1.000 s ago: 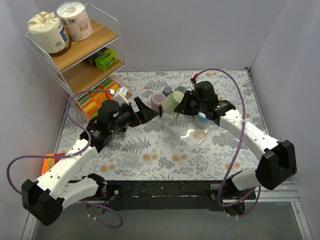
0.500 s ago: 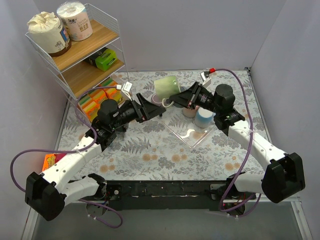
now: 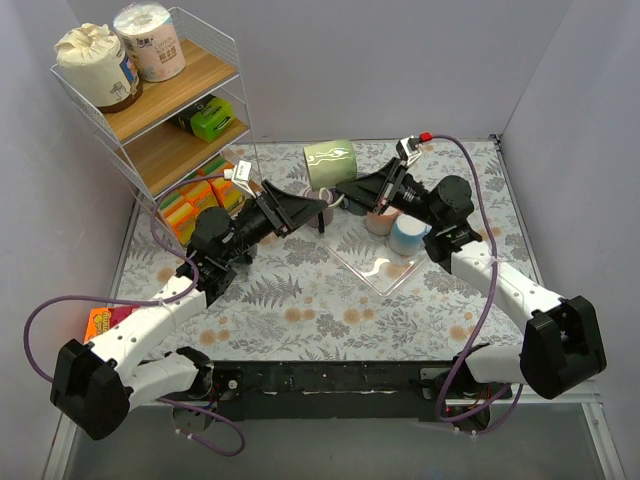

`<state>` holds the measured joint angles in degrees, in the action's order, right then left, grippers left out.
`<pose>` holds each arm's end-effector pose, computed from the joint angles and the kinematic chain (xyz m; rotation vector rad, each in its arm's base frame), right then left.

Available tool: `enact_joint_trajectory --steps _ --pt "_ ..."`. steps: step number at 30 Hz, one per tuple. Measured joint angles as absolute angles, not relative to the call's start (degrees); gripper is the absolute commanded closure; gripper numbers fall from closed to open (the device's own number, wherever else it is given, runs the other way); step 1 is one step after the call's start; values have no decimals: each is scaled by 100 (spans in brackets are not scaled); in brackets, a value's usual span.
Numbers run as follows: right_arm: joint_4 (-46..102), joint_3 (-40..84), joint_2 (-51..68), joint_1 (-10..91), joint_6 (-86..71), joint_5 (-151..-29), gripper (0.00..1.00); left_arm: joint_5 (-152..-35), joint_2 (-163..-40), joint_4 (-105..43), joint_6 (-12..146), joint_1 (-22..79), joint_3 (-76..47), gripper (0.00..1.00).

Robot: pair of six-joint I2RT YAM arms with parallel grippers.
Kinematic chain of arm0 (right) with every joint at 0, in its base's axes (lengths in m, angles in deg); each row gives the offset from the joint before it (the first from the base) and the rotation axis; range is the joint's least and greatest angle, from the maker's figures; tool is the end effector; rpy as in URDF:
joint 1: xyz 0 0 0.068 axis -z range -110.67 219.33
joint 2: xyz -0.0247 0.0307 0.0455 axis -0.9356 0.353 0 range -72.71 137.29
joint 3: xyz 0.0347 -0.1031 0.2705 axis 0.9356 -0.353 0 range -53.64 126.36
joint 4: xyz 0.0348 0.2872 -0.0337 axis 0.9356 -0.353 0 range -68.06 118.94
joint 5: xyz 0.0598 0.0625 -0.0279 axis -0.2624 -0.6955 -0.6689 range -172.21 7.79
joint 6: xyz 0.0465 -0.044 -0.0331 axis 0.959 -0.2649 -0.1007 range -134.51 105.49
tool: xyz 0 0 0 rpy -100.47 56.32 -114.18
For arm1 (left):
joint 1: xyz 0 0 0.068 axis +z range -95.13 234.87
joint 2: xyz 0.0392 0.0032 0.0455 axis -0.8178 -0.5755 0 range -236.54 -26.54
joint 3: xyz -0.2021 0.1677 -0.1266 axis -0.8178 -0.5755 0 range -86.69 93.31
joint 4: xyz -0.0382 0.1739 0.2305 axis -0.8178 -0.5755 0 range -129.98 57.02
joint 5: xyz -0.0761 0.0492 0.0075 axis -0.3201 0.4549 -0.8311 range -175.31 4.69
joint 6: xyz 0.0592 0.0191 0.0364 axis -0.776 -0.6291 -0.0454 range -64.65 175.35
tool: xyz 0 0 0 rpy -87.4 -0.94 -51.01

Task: Turn the mug right side up

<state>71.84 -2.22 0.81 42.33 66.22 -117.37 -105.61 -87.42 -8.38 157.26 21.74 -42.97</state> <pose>0.2813 0.1818 0.3802 0.0600 1.5613 1.9277 0.2339 -0.1773 0.3535 -0.7296 1.7300 -2.0621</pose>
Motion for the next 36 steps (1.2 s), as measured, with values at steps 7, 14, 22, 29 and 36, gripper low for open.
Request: enact_joint_trajectory --steps 7,14,22,29,36 --pt "7446 -331 256 4088 6886 -11739 99 -10567 -8838 -152 15931 2172 -4399 28" --pt "7649 -331 354 3785 6987 -11702 99 -10565 -9074 82 16135 2165 -4399 44" --pt "7820 -346 424 3682 7070 -11566 99 -10561 -9096 200 16333 2152 -4401 71" --pt "7910 -386 428 3645 7109 -11527 99 -10515 -8985 154 16338 2137 -4423 52" --pt "7923 -392 433 3618 7212 -11610 99 -10565 -8794 47 16154 2131 -4609 42"
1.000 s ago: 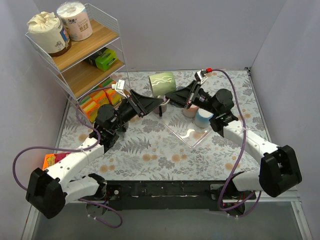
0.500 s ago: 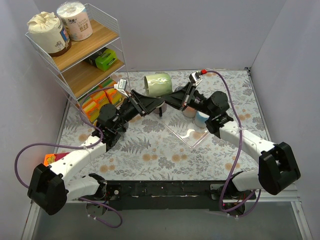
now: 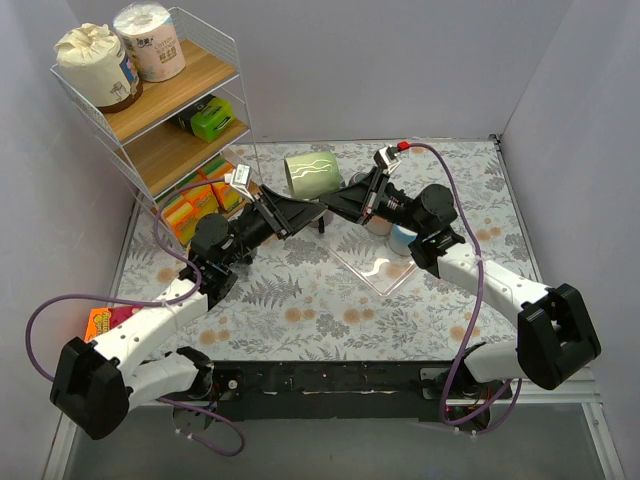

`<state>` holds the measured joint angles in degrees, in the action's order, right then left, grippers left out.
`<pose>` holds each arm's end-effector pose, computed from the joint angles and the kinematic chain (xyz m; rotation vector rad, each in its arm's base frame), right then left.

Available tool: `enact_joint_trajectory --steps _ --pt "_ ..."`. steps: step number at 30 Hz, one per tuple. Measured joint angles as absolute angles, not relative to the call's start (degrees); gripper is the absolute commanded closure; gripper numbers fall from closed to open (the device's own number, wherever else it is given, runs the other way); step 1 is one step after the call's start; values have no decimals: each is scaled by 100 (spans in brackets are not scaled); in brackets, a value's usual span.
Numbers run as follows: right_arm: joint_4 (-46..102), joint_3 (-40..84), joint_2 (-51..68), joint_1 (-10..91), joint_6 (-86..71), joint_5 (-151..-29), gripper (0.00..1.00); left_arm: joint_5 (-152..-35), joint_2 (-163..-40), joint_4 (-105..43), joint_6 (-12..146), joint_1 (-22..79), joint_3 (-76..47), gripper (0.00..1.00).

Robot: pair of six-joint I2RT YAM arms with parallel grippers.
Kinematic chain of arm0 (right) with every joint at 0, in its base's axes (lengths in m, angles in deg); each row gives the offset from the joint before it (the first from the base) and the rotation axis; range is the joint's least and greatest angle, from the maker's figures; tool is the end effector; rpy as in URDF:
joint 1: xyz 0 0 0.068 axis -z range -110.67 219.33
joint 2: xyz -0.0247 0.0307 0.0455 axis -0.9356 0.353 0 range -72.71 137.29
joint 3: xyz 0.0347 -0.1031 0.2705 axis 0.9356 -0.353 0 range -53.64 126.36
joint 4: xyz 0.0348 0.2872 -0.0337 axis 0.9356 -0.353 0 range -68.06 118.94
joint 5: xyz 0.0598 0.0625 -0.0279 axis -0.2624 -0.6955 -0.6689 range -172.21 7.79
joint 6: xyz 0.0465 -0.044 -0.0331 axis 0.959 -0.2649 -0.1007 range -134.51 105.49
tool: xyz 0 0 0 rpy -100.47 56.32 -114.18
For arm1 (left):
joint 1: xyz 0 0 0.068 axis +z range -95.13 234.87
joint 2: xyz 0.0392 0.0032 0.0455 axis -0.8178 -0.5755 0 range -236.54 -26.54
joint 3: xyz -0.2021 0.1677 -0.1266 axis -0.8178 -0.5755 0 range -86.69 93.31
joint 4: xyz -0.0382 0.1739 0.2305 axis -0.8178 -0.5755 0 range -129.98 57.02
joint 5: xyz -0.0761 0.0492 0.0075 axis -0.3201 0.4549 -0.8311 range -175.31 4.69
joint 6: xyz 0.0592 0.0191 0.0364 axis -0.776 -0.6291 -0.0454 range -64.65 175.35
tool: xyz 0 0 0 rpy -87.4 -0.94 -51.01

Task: Turn the mug right side up

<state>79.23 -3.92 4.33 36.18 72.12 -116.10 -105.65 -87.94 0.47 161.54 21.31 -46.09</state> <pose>0.2693 0.2156 0.3640 0.0560 1.5731 2.0867 0.2310 -0.1780 0.3485 -0.7232 1.6484 -2.1687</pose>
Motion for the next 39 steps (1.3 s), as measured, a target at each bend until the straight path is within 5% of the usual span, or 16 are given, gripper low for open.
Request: enact_joint_trajectory --steps 8,14,20,27,28,32,39 --pt "7844 -392 433 3618 7140 -11695 99 -10528 -8641 -23 16073 2131 -4668 65" --pt "7394 -364 415 3625 6720 -11700 99 -10539 -8650 -198 16056 2131 -4668 69" --pt "6832 -231 354 3625 6089 -11697 99 -10480 -8689 -499 16156 2131 -4662 99" --pt "6522 -187 245 3627 5804 -11693 99 -10482 -8694 -515 16211 2133 -4646 100" --pt "6495 -187 232 3627 5787 -11691 97 -10482 -8698 -519 16218 2133 -4646 100" --pt "6364 -189 153 3625 5706 -11649 59 -10480 -8698 -515 16233 2124 -4646 100" --pt "5903 -193 17 3557 5225 -11573 37 -10218 -8659 -1065 16257 2085 -4620 100"
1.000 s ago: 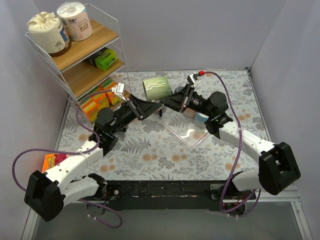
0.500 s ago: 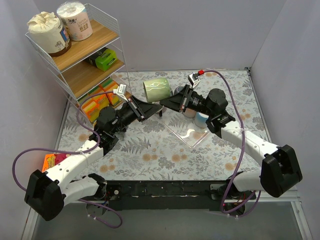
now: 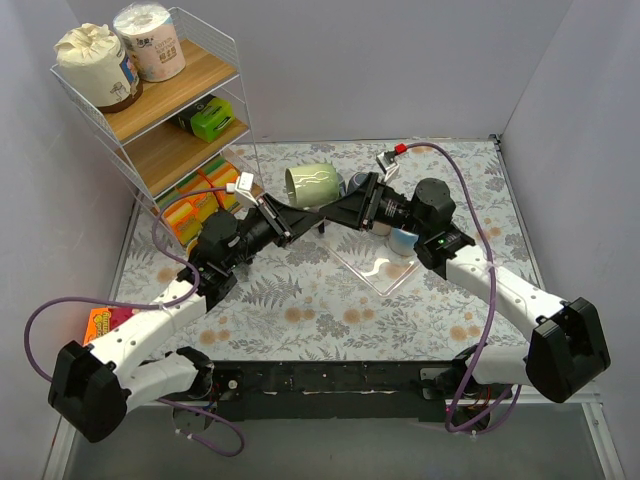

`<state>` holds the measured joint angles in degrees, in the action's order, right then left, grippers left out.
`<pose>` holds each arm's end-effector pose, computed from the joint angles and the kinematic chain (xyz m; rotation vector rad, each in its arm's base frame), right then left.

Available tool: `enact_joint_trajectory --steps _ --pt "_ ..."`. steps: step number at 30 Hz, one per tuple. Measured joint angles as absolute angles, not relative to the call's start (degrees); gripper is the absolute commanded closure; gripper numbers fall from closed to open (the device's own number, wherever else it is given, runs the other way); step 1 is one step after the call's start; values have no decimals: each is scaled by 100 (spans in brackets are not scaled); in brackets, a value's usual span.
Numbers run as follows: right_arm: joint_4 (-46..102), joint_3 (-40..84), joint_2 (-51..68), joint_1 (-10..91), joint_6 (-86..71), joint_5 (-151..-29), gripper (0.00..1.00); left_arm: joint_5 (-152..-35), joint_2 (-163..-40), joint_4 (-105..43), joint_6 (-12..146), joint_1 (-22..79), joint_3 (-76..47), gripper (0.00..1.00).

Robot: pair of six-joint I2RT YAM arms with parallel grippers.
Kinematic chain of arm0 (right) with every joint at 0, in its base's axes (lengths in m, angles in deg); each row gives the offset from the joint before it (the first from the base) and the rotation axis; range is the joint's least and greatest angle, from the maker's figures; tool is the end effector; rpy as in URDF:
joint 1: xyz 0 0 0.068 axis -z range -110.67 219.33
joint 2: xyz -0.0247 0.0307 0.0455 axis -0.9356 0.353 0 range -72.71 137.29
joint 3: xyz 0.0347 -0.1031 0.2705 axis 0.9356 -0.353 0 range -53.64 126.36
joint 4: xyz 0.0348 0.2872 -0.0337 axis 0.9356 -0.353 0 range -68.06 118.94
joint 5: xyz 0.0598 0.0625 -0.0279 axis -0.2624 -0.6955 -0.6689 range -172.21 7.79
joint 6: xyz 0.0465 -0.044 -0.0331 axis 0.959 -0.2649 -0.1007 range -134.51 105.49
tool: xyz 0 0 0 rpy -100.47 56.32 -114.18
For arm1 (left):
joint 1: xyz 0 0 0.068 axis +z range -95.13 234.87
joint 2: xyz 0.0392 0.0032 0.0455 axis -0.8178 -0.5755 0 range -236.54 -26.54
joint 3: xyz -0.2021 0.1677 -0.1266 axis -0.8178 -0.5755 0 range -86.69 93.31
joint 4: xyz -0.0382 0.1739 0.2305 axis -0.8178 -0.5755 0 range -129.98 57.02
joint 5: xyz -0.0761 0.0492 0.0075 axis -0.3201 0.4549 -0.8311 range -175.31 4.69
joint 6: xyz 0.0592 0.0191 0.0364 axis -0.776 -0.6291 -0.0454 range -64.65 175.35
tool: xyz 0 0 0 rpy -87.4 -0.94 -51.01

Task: Turn the mug right side up

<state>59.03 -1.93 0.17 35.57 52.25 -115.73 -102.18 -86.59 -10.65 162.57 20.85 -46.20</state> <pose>0.2630 0.2154 0.3594 -0.0875 1.7312 1.7848 0.2308 -0.1766 0.3292 -0.9280 1.7633 -2.0461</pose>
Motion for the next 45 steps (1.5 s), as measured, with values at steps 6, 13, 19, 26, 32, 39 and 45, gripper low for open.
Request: enact_joint_trajectory --steps 6,13,19,26,32,39,45 --pt "5466 -191 -94 3592 5018 -11603 31 -9545 -8517 -2272 15940 2100 -4235 100" --pt "4209 -128 -472 3999 4419 -11540 30 -8686 -8106 -4350 15219 2100 -3525 100" --pt "2891 397 -407 4558 3612 -11396 31 -8312 -7979 -5697 14550 2100 -3424 100" --pt "2187 497 -286 4558 3190 -11354 32 -7973 -8932 -6143 13999 2100 -3247 100" --pt "1680 504 -271 4558 2943 -11151 32 -7313 -10423 -6169 13604 2100 -2662 100" --pt "1293 519 -273 4558 2760 -10959 32 -6587 -11590 -6309 13330 2100 -2168 100" --pt "1226 519 -273 4558 2723 -10906 32 -6301 -11972 -6398 13370 2100 -2074 100"
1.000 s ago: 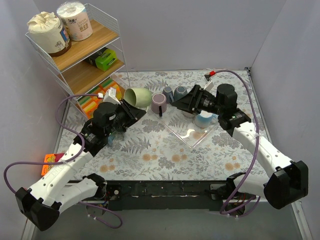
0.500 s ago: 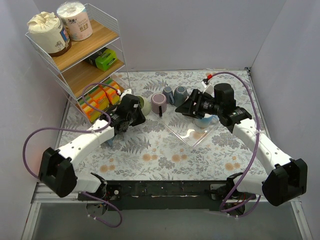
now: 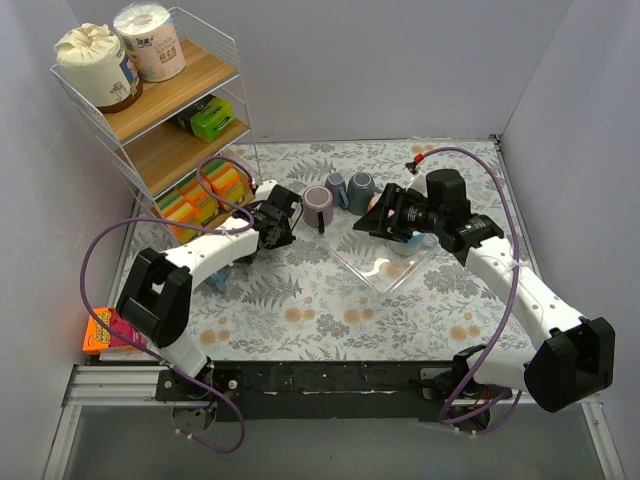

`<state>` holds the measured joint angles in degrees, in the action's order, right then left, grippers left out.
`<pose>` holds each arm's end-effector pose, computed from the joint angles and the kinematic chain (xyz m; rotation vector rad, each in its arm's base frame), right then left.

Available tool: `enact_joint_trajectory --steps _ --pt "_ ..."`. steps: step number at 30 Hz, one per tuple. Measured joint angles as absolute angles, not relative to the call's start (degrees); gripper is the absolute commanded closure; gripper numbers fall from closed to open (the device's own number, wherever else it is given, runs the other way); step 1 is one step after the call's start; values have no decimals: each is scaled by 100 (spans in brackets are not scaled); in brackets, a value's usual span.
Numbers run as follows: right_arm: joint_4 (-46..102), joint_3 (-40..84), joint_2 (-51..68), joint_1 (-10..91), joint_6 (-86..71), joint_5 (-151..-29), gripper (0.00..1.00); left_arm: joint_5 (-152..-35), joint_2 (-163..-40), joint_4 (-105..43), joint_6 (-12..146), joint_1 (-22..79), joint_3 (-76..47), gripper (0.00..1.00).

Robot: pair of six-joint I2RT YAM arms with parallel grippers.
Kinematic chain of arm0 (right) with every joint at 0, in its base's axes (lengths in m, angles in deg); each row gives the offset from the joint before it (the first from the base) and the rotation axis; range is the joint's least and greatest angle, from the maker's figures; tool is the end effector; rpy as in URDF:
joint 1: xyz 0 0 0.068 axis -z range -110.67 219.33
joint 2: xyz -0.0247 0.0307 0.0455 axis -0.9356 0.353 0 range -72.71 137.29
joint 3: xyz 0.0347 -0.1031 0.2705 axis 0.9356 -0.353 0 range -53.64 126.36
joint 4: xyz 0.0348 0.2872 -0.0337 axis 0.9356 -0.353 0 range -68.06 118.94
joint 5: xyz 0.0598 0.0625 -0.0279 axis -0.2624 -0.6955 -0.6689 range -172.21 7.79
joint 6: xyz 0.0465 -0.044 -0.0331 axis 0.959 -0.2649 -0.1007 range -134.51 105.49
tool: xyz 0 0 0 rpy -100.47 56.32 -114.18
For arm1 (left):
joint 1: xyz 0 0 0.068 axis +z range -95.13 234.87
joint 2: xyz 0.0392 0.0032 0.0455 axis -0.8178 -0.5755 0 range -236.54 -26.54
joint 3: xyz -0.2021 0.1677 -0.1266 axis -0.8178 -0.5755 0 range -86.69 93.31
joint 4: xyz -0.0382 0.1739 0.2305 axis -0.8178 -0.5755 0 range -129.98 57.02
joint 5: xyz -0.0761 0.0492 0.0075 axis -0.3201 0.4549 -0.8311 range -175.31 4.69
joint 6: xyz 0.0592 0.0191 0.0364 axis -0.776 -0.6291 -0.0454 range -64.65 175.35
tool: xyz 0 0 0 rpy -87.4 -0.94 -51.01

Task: Turn the mug right side up

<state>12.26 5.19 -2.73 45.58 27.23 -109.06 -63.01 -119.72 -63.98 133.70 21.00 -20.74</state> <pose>0.2806 0.1528 0.3256 0.0313 2.2174 1.1566 0.3257 -0.1913 0.2133 -1.0759 2.2607 -0.3156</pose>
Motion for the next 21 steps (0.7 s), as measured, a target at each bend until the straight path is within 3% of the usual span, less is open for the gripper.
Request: enact_joint_trajectory --steps 17,19,20,21 --pt "1057 703 175 4558 2526 -10880 31 -6019 -12523 -6333 13503 2093 -2194 100" --pt "990 746 271 4536 2447 -10858 31 -5997 -12525 -6289 13510 2093 -2209 93" --pt "942 790 339 4523 2406 -10847 31 -5982 -12525 -6272 13514 2093 -2218 74" --pt "874 860 426 4506 2336 -10832 31 -5973 -12525 -6252 13520 2093 -2225 68"
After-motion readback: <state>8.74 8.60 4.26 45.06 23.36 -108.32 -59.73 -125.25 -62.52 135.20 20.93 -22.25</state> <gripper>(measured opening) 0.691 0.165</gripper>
